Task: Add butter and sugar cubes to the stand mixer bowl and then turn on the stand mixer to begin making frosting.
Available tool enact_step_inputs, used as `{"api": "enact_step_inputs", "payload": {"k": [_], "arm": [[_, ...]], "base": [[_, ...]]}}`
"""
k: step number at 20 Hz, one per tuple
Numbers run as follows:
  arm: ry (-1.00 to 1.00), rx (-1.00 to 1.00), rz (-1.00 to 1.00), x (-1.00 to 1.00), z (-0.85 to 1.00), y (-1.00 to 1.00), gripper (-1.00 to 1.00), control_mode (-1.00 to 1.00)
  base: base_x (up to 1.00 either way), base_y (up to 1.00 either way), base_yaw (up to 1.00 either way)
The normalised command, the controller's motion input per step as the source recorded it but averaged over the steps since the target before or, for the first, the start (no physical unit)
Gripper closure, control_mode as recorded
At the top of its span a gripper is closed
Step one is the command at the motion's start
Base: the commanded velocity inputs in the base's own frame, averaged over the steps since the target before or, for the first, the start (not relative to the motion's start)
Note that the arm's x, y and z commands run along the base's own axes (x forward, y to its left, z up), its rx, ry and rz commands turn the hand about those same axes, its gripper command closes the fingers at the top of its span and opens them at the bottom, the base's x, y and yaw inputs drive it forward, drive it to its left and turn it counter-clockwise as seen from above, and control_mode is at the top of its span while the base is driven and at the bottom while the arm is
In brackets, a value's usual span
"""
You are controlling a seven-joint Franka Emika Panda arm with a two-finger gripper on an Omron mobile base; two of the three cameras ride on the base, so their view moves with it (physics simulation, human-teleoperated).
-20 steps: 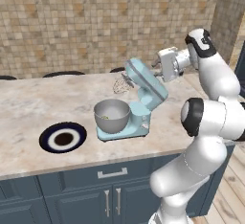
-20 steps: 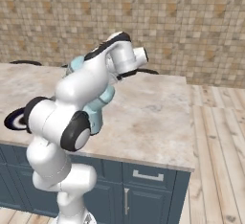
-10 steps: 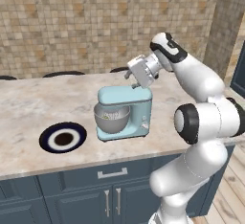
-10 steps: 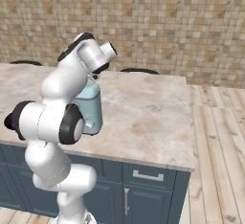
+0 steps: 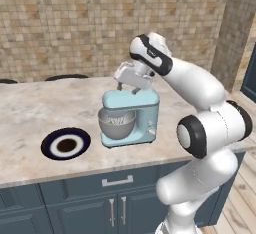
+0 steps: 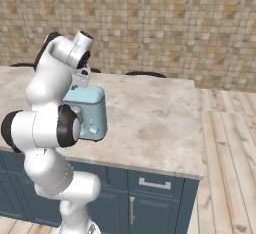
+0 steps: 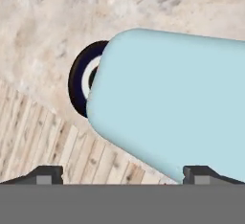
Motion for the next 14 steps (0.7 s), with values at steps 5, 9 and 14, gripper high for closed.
{"api": "enact_step_inputs", "payload": {"k": [5, 9, 14], "arm": [[-0.31, -0.03, 0.0, -1.0, 0.56, -0.27, -1.0, -1.0], [-0.26, -0.11, 0.0, -1.0, 0.18, -0.4, -1.0, -1.0], [-0.16, -0.26, -0.03, -0.67, -0.02, -0.28, -1.0, -1.0]], "base": [[0.0, 0.0, 0.0], [0.0, 0.0, 0.0], [0.0, 0.0, 0.0]]}}
